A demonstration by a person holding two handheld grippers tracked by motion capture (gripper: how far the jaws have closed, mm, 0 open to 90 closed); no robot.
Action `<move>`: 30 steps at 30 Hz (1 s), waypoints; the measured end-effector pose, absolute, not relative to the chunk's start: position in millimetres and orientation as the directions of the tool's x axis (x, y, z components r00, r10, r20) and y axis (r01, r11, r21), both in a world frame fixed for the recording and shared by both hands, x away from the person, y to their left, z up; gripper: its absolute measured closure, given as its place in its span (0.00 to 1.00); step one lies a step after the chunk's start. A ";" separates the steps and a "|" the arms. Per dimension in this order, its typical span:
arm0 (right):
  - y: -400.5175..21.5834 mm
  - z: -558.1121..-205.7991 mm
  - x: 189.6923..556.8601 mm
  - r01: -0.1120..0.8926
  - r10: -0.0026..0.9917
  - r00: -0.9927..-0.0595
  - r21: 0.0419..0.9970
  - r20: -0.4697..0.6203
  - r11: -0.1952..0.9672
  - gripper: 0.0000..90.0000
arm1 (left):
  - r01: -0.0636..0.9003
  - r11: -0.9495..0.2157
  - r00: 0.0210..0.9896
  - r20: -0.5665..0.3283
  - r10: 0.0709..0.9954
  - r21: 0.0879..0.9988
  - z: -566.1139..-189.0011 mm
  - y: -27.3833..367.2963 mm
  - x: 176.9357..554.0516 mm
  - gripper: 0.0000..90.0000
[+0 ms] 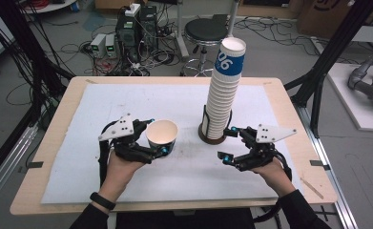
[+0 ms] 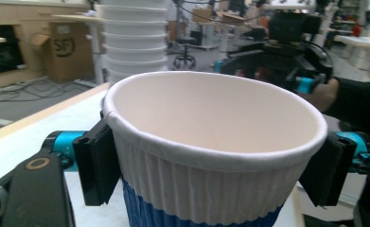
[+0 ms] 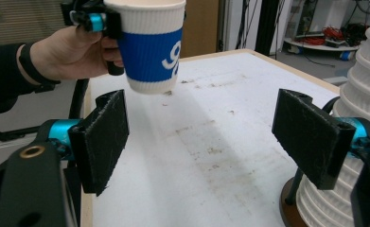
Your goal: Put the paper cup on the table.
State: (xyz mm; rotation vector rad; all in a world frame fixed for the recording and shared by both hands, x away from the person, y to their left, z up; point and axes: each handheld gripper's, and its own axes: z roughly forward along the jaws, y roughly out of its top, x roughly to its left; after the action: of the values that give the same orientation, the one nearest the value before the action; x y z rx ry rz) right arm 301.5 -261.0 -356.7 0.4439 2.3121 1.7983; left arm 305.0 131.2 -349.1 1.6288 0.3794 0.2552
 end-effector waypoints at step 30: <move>-270.9 -361.6 303.4 0.169 0.428 -0.902 0.960 0.059 0.223 0.22 | 0.053 -0.014 0.701 -0.027 0.713 0.999 -379.8 197.1 334.5 0.23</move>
State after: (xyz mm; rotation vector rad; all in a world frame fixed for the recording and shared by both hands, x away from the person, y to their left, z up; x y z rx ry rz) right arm 303.4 -270.9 -361.6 0.5663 2.2766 1.7422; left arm 334.5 197.1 -379.8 1.5140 0.6574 0.5878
